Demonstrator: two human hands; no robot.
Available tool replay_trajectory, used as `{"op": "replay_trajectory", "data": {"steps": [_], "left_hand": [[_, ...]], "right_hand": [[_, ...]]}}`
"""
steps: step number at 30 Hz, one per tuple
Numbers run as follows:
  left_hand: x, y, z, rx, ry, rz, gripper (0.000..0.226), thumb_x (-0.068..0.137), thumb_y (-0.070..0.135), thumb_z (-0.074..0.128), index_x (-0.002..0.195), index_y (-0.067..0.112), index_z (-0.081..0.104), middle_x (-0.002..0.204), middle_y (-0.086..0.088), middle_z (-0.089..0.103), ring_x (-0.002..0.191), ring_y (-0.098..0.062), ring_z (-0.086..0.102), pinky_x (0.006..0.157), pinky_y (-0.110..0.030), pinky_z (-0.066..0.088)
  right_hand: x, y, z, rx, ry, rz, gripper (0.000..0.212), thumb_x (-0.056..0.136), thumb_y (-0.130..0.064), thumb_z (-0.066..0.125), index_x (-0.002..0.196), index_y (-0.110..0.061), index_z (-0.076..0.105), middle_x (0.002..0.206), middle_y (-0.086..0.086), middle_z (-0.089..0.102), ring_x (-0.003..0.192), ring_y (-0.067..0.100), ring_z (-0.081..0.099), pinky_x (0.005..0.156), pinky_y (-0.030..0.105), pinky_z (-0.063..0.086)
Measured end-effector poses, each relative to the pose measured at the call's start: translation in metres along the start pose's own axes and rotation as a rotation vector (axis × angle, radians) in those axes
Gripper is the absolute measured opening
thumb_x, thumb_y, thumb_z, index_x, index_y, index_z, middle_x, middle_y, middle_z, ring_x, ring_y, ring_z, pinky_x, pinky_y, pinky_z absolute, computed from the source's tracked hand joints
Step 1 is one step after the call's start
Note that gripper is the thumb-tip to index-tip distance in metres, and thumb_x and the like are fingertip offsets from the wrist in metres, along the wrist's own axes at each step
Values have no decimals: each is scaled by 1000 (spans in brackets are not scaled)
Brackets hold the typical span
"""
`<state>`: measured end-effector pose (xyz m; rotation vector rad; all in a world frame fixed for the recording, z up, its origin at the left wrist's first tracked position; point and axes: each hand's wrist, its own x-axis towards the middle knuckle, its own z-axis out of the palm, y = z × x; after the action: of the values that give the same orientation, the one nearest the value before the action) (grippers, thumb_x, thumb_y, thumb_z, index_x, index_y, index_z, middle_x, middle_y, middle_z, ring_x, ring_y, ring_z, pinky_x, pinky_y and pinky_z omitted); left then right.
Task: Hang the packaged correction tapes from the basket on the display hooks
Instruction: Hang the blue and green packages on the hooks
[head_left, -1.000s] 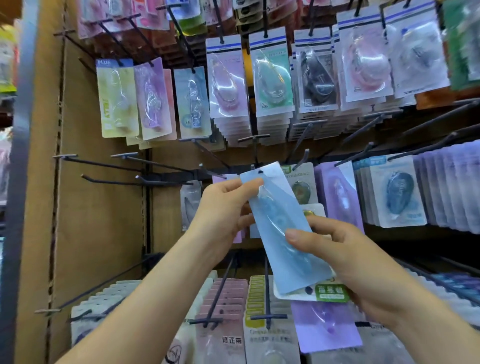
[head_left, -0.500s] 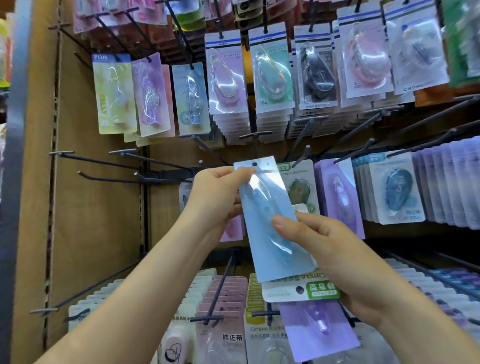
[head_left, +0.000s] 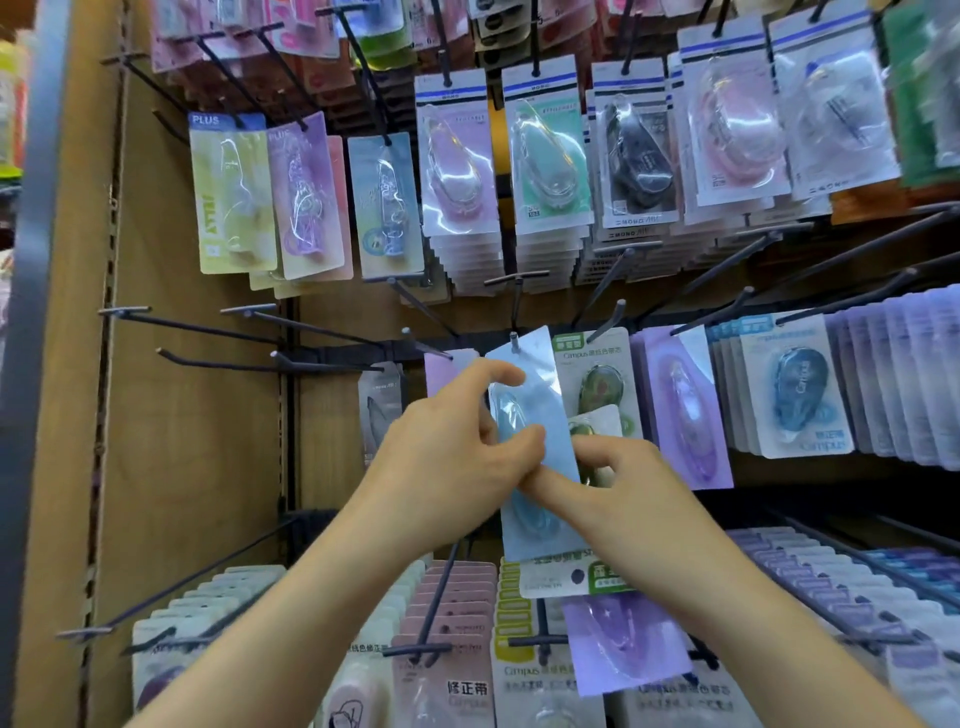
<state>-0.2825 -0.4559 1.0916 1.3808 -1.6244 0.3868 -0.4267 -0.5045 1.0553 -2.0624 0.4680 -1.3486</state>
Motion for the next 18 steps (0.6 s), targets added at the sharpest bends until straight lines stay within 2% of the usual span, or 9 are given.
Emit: {"op": "replay_trajectory", "data": {"steps": [2, 4, 6, 8, 10, 12, 14, 15, 18], "left_hand": [[3, -2, 0, 12, 31, -25, 37, 82, 37, 63, 117, 44, 51, 69, 5, 65, 60, -4, 56, 69, -33, 52], [8, -6, 1, -48, 53, -68, 41, 79, 34, 67, 115, 41, 49, 67, 6, 67, 60, -5, 60, 70, -36, 56], [18, -13, 6, -108, 94, -110, 41, 76, 31, 70, 112, 37, 51, 63, 5, 68, 58, -8, 63, 71, -41, 59], [30, -23, 14, -59, 101, -142, 44, 76, 31, 71, 117, 35, 55, 65, 3, 69, 60, -8, 63, 69, -37, 59], [41, -31, 24, 48, 60, -164, 57, 78, 37, 72, 131, 35, 51, 86, 2, 72, 74, -13, 67, 65, -31, 59], [52, -39, 39, 146, 35, -163, 70, 80, 41, 73, 142, 34, 41, 114, -4, 70, 91, -21, 68, 74, -37, 61], [63, -43, 54, 275, 27, -140, 75, 84, 40, 71, 148, 29, 34, 127, -7, 64, 105, -28, 65, 86, -41, 56], [69, -44, 61, 324, 23, -126, 75, 85, 38, 70, 149, 26, 33, 126, -9, 65, 107, -30, 63, 90, -43, 53], [87, -51, 80, 377, 18, -96, 70, 86, 35, 67, 146, 18, 34, 116, -13, 67, 105, -33, 63, 99, -47, 49]], "right_hand": [[0, -1, 0, -46, -32, -22, 9, 81, -48, 72, 80, -40, 75, 72, -17, 71, 67, 1, 65, 60, 19, 47], [1, -1, -3, -66, -59, -6, 5, 81, -42, 74, 83, -37, 76, 74, -19, 71, 68, -2, 64, 59, 16, 48], [3, 1, -10, -79, -38, 31, 9, 83, -28, 72, 88, -33, 77, 85, -15, 73, 80, 5, 69, 76, 24, 56], [4, 5, -22, -45, 41, 88, 16, 82, -15, 68, 87, -28, 77, 88, -8, 74, 81, 10, 70, 80, 31, 56], [3, 10, -36, 27, 109, 136, 21, 83, -7, 67, 86, -25, 77, 90, -4, 74, 74, 9, 69, 71, 30, 58], [0, 14, -48, 96, 152, 158, 23, 87, -4, 67, 88, -25, 77, 96, -2, 73, 76, 9, 71, 67, 28, 58], [-2, 17, -57, 189, 180, 166, 28, 89, -3, 66, 93, -28, 76, 104, 0, 72, 86, 17, 73, 76, 37, 61], [-3, 18, -59, 237, 183, 161, 32, 89, -3, 66, 98, -32, 75, 107, 0, 72, 89, 20, 74, 78, 39, 61], [-7, 23, -64, 301, 166, 121, 56, 88, -4, 69, 117, -50, 62, 104, -6, 74, 89, 16, 75, 69, 29, 59]]}}
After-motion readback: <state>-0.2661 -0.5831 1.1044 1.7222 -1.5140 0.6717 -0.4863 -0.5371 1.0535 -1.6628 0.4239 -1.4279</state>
